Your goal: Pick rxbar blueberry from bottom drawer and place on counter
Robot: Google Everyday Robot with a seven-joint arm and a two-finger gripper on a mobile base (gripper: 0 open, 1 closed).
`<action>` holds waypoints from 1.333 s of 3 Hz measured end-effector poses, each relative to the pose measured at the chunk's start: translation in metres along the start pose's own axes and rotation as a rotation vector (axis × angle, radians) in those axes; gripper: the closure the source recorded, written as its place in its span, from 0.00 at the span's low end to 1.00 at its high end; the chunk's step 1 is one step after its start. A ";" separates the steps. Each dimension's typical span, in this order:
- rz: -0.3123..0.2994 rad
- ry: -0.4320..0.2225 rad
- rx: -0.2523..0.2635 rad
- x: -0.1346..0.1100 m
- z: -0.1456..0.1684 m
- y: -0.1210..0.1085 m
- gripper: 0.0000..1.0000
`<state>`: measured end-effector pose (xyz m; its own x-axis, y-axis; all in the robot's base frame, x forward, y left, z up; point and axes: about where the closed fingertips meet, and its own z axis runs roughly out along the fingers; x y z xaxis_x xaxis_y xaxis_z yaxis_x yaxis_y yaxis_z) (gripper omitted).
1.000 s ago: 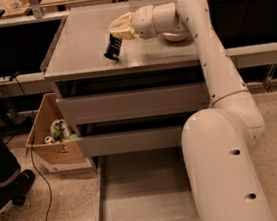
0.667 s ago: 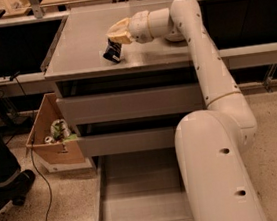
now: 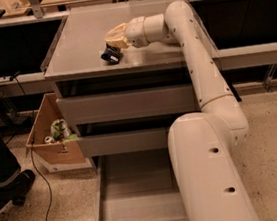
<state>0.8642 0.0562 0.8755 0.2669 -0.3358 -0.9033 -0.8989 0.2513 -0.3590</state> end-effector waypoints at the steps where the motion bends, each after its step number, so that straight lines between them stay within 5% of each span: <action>1: 0.014 -0.022 -0.008 -0.003 0.002 0.001 0.12; 2: 0.024 -0.052 -0.019 -0.011 -0.001 0.003 0.00; 3: 0.031 -0.108 -0.035 -0.022 -0.028 0.005 0.00; 4: 0.015 -0.145 -0.055 -0.037 -0.081 0.010 0.00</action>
Offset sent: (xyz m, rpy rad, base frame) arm 0.0069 -0.0120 0.0264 0.0849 0.0160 0.0442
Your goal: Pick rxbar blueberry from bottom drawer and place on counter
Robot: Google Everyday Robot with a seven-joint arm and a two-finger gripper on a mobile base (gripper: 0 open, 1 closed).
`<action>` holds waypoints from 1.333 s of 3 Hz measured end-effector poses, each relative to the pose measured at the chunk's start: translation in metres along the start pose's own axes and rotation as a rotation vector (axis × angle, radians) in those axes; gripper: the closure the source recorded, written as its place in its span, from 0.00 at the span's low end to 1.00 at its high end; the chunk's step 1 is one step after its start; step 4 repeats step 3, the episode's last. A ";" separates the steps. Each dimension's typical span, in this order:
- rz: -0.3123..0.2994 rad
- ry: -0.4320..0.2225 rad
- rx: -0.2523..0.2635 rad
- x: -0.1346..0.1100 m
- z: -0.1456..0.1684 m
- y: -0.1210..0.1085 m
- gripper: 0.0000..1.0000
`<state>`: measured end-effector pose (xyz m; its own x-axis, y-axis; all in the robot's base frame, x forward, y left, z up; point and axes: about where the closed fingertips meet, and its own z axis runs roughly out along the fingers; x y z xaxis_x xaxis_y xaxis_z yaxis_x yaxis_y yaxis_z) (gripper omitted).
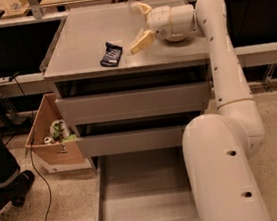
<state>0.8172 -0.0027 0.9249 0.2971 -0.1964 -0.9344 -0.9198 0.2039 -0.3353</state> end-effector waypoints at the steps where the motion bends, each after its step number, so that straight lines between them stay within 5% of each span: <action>1: 0.016 0.028 0.031 -0.025 -0.077 0.003 0.00; 2: 0.057 0.106 0.098 -0.058 -0.160 0.008 0.00; 4: 0.067 0.115 0.117 -0.066 -0.177 0.009 0.00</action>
Offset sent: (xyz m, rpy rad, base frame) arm -0.1364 -0.2365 0.1196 -0.1058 0.1150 -0.2731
